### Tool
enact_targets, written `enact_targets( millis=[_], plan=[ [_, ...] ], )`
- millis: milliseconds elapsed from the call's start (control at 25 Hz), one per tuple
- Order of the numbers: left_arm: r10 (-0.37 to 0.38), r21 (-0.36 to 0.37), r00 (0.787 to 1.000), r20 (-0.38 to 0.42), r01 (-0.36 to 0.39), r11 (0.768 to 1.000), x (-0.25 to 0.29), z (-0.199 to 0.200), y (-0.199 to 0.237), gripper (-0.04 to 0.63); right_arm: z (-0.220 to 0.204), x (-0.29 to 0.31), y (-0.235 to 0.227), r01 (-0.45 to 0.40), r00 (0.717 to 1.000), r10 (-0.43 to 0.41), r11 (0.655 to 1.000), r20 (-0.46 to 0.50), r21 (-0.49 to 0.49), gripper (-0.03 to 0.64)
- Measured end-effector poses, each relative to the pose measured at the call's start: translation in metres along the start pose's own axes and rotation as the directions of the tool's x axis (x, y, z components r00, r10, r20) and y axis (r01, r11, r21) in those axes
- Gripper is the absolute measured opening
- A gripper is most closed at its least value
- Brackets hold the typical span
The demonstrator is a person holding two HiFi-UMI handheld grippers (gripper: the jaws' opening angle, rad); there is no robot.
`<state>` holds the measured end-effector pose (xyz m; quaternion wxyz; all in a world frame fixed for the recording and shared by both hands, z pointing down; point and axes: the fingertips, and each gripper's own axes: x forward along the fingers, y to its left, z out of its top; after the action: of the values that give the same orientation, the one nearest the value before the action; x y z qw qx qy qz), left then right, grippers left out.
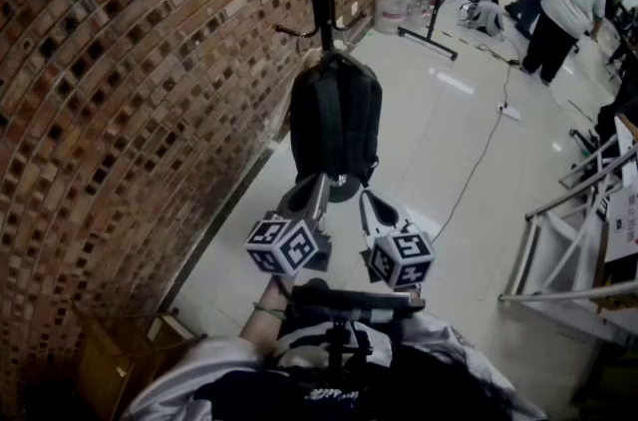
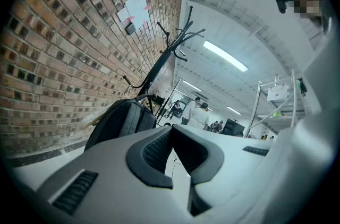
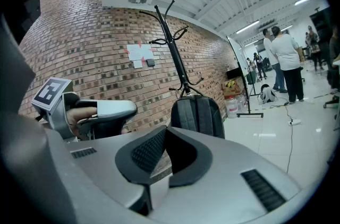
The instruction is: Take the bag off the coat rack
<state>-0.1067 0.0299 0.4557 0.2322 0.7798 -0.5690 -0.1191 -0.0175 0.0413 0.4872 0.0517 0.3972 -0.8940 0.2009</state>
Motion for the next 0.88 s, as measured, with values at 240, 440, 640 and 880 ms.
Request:
enact_targets(
  millis=[240, 440, 640, 880],
  plan=[
    [0.007, 0.019, 1.0, -0.017, -0.007, 1.0, 0.015, -0.004, -0.009, 0.008, 0.002, -0.003, -0.025, 0.011, 1.0, -0.011, 0.999, 0.014, 0.033, 0.009],
    [0.006, 0.024, 0.999, -0.034, -0.005, 1.0, 0.034, -0.007, -0.002, 0.008, 0.003, 0.006, -0.04, 0.019, 1.0, -0.02, 0.998, 0.018, 0.058, 0.011],
    [-0.002, -0.001, 1.0, -0.016, 0.002, 1.0, 0.069, -0.001, 0.003, 0.008, 0.008, 0.021, -0.067, 0.041, 0.999, -0.041, 0.998, -0.001, 0.048, 0.011],
    [-0.044, 0.021, 0.999, -0.01, 0.044, 0.999, 0.134, 0.014, 0.006, 0.008, 0.038, 0.054, -0.109, 0.08, 0.997, -0.08, 0.996, 0.002, 0.036, 0.011]
  ],
)
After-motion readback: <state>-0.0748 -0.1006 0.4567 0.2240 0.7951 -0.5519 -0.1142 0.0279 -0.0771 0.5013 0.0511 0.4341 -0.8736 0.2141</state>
